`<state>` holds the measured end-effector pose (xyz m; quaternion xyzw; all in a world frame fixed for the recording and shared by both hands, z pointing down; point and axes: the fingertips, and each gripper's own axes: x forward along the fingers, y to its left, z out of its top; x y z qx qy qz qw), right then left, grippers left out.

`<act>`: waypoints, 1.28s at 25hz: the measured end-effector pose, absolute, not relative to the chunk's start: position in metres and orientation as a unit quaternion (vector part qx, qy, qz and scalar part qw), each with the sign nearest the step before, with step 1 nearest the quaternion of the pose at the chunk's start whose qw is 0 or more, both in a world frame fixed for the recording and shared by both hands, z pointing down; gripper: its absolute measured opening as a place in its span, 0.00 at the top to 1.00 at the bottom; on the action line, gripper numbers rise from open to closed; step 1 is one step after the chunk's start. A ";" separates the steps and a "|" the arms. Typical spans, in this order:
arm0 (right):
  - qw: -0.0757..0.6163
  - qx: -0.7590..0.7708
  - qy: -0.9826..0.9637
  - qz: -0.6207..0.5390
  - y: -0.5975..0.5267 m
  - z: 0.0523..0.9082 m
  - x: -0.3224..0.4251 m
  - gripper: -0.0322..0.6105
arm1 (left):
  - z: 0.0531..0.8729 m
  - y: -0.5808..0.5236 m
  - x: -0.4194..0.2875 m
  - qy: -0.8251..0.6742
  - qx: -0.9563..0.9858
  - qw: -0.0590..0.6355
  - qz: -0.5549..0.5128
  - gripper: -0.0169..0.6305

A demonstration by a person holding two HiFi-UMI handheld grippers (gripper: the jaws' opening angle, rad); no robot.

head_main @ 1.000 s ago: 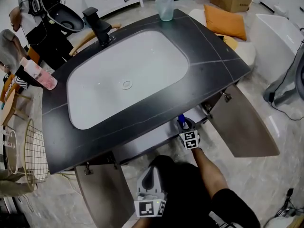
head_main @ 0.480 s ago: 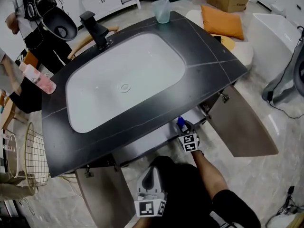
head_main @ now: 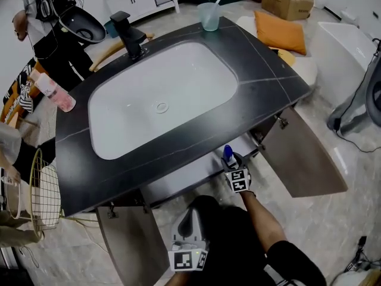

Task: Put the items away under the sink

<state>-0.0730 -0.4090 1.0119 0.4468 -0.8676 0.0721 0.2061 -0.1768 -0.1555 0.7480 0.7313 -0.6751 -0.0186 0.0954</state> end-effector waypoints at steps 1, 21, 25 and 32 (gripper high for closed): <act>0.207 0.450 -0.865 0.076 -0.406 1.011 -0.071 0.61 | 0.747 -0.154 -0.177 -0.675 0.731 0.094 -0.021 0.95; 0.282 0.478 -0.804 0.217 -0.309 0.989 -0.034 0.93 | 0.700 -0.093 -0.177 -0.673 0.733 0.093 -0.036 0.95; 0.314 0.465 -0.793 0.237 -0.282 0.957 -0.028 0.93 | 0.661 -0.085 -0.178 -0.676 0.726 0.125 -0.024 0.95; 0.353 0.444 -0.779 0.268 -0.224 0.878 -0.017 0.93 | 0.578 -0.075 -0.171 -0.668 0.729 0.149 -0.011 0.95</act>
